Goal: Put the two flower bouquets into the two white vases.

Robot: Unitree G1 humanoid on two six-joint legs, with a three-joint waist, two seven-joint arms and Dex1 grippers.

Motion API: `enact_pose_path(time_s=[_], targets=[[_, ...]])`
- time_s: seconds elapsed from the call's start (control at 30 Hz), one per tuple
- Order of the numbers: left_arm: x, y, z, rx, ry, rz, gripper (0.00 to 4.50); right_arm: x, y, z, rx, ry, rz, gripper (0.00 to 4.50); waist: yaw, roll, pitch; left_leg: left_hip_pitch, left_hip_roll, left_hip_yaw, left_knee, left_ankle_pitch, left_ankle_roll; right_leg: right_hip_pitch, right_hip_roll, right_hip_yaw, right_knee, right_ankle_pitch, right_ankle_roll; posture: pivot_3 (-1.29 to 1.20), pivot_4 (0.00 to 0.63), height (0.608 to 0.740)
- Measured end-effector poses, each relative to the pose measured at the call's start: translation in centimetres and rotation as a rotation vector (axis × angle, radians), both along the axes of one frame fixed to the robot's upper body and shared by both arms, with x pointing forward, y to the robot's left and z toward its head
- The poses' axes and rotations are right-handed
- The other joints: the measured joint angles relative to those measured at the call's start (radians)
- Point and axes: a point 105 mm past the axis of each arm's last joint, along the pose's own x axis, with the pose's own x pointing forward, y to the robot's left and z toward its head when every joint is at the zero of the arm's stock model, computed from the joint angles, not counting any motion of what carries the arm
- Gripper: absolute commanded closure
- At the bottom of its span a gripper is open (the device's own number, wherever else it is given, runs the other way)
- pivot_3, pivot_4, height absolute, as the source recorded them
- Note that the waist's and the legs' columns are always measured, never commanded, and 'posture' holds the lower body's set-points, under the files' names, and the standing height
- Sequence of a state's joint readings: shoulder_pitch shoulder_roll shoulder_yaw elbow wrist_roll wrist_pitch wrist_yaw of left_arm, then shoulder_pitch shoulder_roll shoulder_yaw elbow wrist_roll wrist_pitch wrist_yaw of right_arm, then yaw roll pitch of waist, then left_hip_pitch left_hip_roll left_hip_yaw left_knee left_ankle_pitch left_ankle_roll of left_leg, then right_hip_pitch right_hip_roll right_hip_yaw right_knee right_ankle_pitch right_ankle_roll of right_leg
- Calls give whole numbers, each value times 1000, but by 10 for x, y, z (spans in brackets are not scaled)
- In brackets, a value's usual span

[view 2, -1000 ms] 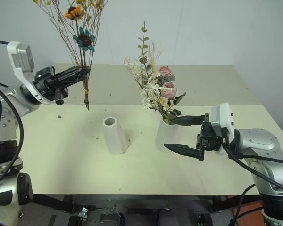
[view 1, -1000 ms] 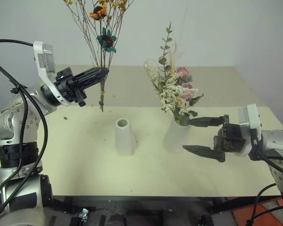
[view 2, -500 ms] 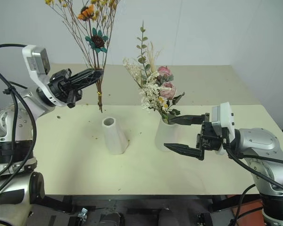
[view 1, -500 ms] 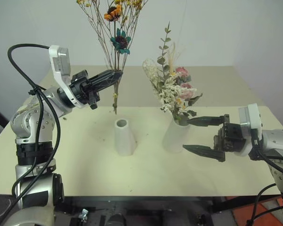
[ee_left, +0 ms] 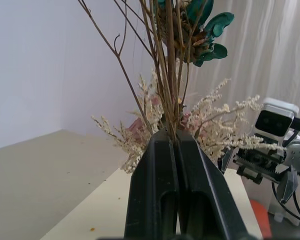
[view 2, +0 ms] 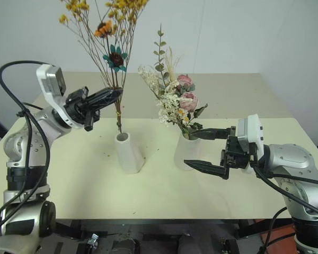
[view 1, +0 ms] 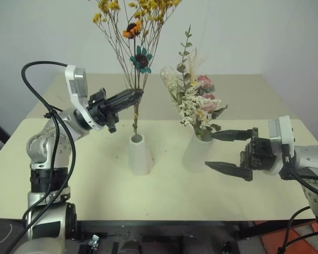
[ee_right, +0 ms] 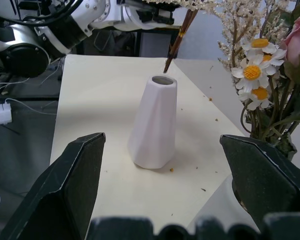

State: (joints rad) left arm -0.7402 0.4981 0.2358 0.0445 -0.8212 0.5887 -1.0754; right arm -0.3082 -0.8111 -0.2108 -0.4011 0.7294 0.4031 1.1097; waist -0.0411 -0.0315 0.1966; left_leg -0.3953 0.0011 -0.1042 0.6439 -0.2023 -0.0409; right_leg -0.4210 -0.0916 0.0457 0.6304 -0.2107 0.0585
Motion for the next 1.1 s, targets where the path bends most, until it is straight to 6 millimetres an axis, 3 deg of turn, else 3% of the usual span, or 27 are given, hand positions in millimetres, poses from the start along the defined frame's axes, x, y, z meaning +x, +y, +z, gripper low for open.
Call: enact_pose_path(time_s=[1.1], targets=[[-1,8,-42,33,81,47,4448,0,0,-1,0,3,-2,130,0,0,0,0,0,0,0,0,0,0,0,0,0,0,0,0,150,740]])
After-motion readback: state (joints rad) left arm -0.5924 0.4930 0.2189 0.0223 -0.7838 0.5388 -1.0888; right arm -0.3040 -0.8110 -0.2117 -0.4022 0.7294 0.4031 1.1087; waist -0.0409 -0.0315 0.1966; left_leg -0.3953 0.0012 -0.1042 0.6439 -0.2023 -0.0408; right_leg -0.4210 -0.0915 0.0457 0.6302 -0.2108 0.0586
